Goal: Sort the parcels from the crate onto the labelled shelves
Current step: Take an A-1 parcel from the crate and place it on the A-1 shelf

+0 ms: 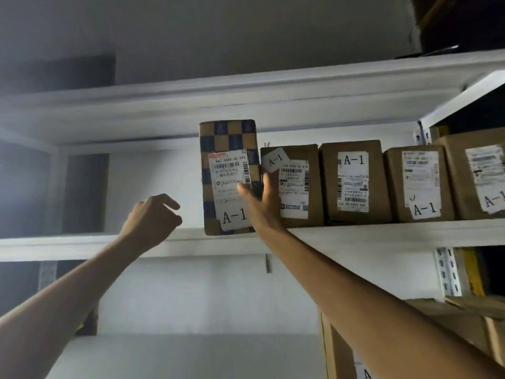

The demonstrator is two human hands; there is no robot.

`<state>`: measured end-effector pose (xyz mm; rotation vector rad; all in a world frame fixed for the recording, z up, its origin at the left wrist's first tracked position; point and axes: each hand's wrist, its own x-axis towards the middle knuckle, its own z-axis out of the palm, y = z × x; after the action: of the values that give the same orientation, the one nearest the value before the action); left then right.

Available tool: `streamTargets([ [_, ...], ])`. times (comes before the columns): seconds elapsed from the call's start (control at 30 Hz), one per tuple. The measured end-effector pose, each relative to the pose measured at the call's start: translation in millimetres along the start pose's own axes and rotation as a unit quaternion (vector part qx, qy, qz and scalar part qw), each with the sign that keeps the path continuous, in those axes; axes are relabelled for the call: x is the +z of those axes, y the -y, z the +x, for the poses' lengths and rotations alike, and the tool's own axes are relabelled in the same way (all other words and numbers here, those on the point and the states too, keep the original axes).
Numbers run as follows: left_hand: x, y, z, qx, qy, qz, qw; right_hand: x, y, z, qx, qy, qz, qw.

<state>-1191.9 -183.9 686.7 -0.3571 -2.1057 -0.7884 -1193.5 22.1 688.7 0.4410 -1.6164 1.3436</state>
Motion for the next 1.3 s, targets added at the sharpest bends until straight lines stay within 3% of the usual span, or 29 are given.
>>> streamTargets([
  [0.27, 10.7, 15.5, 17.9, 0.031, 0.004, 0.008, 0.999, 17.9, -18.2, 21.4, 0.019, 0.03, -0.059, 0.998],
  [0.57, 32.4, 17.0, 35.8, 0.047, 0.03, -0.038, 0.998, 23.2, 3.6, 18.7, 0.021, 0.07, 0.055, 0.996],
  [0.7, 39.1, 16.4, 41.6, 0.027, 0.035, -0.079, 0.996, 20.5, 1.7, 29.2, 0.004, 0.047, -0.103, 0.994],
  [0.83, 45.5, 14.4, 47.4, 0.024, 0.054, -0.091, 0.994, 13.9, -1.1, 38.5, -0.044, -0.002, -0.378, 0.925],
  [1.3, 78.7, 3.3, 59.9, 0.013, 0.113, -0.15, 0.982, -9.1, -8.8, 28.3, -0.088, 0.003, -0.472, 0.877],
])
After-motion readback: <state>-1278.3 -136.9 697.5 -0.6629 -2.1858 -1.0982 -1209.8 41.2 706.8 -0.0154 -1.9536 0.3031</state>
